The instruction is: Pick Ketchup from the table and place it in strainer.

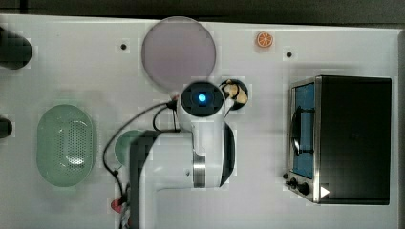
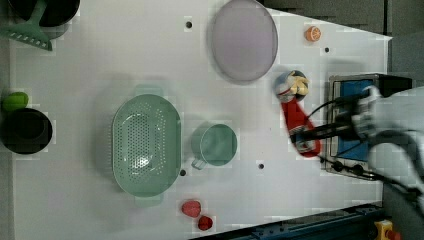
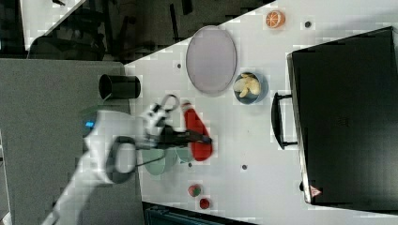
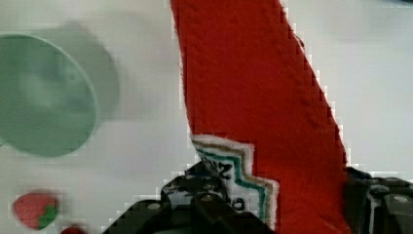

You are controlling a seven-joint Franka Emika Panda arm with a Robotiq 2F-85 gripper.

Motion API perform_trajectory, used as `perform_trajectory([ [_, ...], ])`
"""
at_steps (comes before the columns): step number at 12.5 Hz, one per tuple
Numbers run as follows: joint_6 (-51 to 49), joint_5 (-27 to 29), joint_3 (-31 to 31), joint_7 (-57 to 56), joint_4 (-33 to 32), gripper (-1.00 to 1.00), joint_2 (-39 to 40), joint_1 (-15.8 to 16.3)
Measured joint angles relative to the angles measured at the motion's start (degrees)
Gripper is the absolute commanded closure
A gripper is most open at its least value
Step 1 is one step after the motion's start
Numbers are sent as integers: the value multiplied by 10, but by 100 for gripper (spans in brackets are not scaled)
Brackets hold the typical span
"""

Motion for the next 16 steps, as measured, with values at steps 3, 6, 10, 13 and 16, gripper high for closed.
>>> perform_trajectory([
  [3, -65, 1, 24, 37, 84, -24, -56, -3],
  [6, -78, 10, 72, 83, 115, -24, -75, -1],
  [10, -76, 9, 188, 189, 104, -24, -48, 9],
  [13, -25, 13, 258, 274, 98, -24, 12, 33],
  [16, 59, 15, 305, 352, 83, -24, 64, 48],
])
